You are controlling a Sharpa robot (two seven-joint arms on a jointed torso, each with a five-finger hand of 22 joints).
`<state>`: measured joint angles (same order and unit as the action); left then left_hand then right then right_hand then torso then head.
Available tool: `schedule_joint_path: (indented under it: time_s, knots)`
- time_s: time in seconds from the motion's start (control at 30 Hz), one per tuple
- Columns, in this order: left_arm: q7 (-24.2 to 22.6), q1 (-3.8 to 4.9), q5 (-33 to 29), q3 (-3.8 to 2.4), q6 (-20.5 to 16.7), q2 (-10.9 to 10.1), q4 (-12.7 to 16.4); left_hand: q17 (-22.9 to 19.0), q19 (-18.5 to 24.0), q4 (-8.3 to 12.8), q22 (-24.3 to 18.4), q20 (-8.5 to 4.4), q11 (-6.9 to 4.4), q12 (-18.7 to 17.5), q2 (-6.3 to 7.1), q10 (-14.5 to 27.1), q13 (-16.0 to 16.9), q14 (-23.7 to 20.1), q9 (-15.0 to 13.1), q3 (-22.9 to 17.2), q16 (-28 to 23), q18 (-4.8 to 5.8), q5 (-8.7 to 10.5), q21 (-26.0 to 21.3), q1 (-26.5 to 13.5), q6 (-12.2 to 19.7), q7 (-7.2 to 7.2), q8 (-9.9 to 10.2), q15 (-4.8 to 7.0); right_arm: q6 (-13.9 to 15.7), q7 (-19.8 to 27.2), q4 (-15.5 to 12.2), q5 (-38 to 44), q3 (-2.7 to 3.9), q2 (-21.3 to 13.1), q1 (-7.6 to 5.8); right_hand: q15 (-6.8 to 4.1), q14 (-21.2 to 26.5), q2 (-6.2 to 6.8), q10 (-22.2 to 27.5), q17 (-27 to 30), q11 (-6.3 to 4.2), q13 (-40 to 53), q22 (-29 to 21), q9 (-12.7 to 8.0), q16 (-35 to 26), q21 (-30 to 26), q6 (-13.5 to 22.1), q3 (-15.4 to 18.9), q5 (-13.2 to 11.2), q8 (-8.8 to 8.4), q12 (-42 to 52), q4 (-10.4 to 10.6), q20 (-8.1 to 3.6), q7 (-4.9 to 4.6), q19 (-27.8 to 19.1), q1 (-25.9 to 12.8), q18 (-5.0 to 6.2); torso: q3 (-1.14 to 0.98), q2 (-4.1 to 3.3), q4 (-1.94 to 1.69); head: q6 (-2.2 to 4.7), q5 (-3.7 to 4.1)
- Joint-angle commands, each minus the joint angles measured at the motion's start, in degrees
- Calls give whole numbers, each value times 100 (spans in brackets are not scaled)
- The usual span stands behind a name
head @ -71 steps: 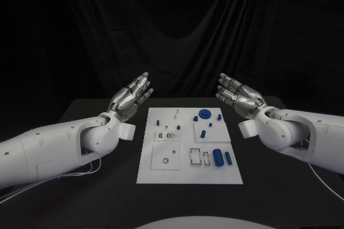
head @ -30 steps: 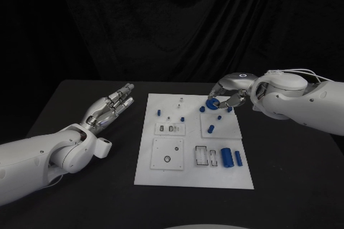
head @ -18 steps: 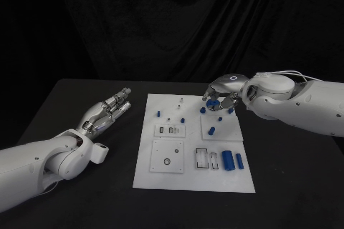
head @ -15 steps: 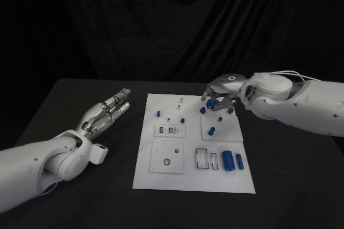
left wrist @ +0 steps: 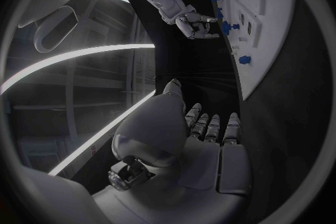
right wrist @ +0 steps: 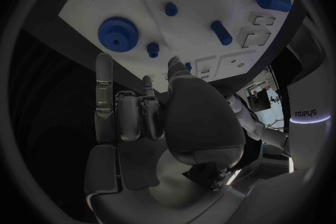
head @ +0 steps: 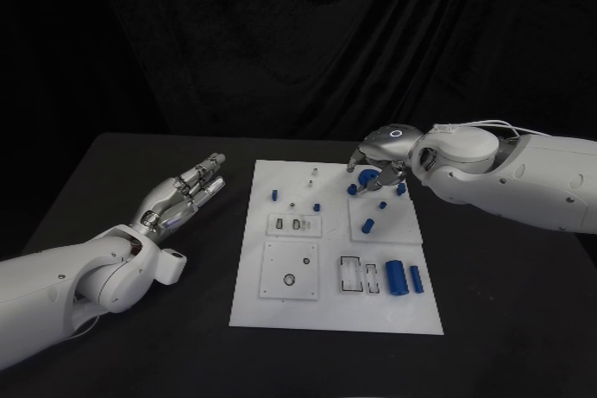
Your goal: Assemble the parts on the task board
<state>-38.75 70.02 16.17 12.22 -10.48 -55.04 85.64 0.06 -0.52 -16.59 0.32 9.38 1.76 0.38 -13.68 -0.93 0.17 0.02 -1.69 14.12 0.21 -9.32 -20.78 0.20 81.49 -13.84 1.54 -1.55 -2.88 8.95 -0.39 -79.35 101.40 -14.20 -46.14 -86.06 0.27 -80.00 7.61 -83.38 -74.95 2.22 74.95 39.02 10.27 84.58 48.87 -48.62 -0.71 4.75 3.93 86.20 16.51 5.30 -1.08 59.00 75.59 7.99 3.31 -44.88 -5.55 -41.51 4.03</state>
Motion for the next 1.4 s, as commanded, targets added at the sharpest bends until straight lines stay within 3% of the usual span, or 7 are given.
schedule_joint_path:
  time_s: [0.03, 0.07, 0.1, 0.2, 0.4, 1.1, 1.4]
  knots:
    - [-773, 15, 33, -5, 65, 20, -13, -6, 0, -4, 7, 37, 32, -12, 1, -6, 9, -2, -5, 3, -21, -78, -23, 26, 78, -7, 32, -22, -52, -2, -87, 14, 134, 4, 0, -13, -151, 187, -240, 2968, -447, -135, -2778, 1024, 8, -10, 909, -90, -153, -173, 4, -3256, -47, -8, 104, -576, 346, -161, 8, -14, 7, 0, -7]
    - [-774, 15, 33, -5, 69, 24, -19, -6, -3, -4, 9, 44, 34, -12, 0, -7, 9, -2, -5, 3, -21, -80, -23, 28, 82, -6, 37, -22, -57, -13, -81, 12, 134, 4, -1, -13, -158, 1531, -280, 3447, 864, -134, -3370, 1612, 1, -881, 1375, -71, -208, -185, -5, -4246, -20, 9, 119, -119, 398, -234, 10, -17, 0, 1, -4]
    - [-775, 15, 33, -5, 71, 27, -25, -6, -3, -5, 9, 47, 34, -12, -1, -7, 9, -2, -5, 3, -21, -81, -23, 28, 83, -5, 38, -22, -58, -18, -74, 10, 134, 4, -3, -13, -172, 2033, -252, 3581, 1453, -161, -3602, 1377, -5, -1327, 1174, -56, -214, -136, -9, -4663, -26, 16, 114, -374, 425, -183, 12, -21, -4, -1, 1]
    - [-776, 15, 33, -5, 77, 33, -39, -6, -5, -4, 10, 55, 36, -11, -2, -10, 10, -2, -6, 3, -21, -83, -23, 29, 86, -11, 41, -23, -62, -18, -42, 5, 135, 4, -6, -12, -6, 1366, -281, 3329, 1689, 35, -4769, 2000, -62, -1527, 1614, -58, -349, -98, -2, -6615, -202, 60, 181, 133, 679, -179, 13, -27, -5, -1, 4]
    - [-774, 15, 33, -4, 100, 50, -74, -6, -14, 11, 16, 104, 34, -11, -3, -11, 10, -2, -9, -3, -21, -93, -23, 37, 136, -38, 83, -27, -91, -51, -10, 35, 136, 3, 16, -4, -57, 711, -383, 3164, 1796, 0, -5618, 2834, -185, -1470, 2173, -108, -488, -121, -4, -8038, -691, 130, 149, 976, 829, -220, 15, -29, 9, -9, -10]
    - [-779, 14, 33, -4, 157, 91, -128, -6, -32, 24, 26, 167, 46, -9, 7, -18, 12, -2, -10, -10, -21, -100, -23, 52, 204, -55, 109, -28, -125, 41, 208, 301, 135, 2, 166, 145, -109, 538, -448, 3077, 1755, -46, -5974, 3087, -203, -1369, 2265, -281, -535, -122, 27, -8263, -992, 132, -107, 1162, 747, -246, 19, -46, 11, -26, 2]
    - [-777, 14, 33, -4, 181, 104, -152, -6, -35, 24, 28, 188, 53, -9, 15, -20, 12, -2, -9, -8, -21, -101, -23, 54, 219, -51, 115, -27, -137, 325, 464, 380, 135, 2, 204, 225, -139, 415, -503, 2613, 1585, -78, -5930, 3323, 64, -1203, 2396, -618, -561, -121, 179, -8172, -1047, 126, -232, 1329, 584, -287, 22, -50, 13, -46, -9]
